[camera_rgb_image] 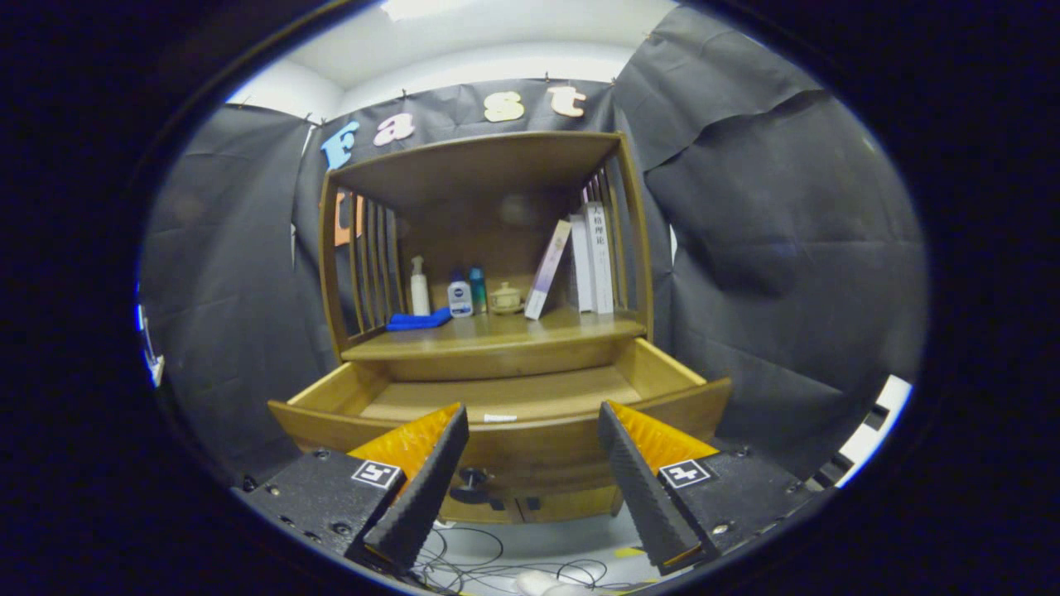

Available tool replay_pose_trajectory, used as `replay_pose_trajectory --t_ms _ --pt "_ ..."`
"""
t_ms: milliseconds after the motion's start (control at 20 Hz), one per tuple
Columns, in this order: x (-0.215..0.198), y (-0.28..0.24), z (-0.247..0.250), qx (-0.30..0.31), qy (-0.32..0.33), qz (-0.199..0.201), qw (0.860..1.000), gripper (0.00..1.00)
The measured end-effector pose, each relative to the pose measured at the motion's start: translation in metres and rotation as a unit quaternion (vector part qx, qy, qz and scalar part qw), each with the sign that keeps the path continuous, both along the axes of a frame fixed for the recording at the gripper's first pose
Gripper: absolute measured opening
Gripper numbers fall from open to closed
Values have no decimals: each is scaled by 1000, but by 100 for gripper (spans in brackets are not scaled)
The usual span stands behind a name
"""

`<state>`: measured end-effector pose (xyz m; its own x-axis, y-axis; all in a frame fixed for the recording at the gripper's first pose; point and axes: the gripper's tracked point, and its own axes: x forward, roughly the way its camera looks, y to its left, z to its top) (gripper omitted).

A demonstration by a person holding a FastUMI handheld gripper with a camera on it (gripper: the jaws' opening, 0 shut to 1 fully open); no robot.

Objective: Pull open the drawer, take out the items inside it, and place them on the countertop above the cabinet.

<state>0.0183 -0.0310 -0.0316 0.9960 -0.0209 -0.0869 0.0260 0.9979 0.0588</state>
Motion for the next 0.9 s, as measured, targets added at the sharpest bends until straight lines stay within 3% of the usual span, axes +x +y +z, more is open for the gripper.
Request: replay_pose_trajectory --t_ms 250,450,650,900 --pt "53 7 66 11 15 8 1000 99" --pt "108 33 94 12 70 23 997 98" --pt "161 57 82 -1 150 30 988 99" --pt "210 66 18 7 288 10 958 98"
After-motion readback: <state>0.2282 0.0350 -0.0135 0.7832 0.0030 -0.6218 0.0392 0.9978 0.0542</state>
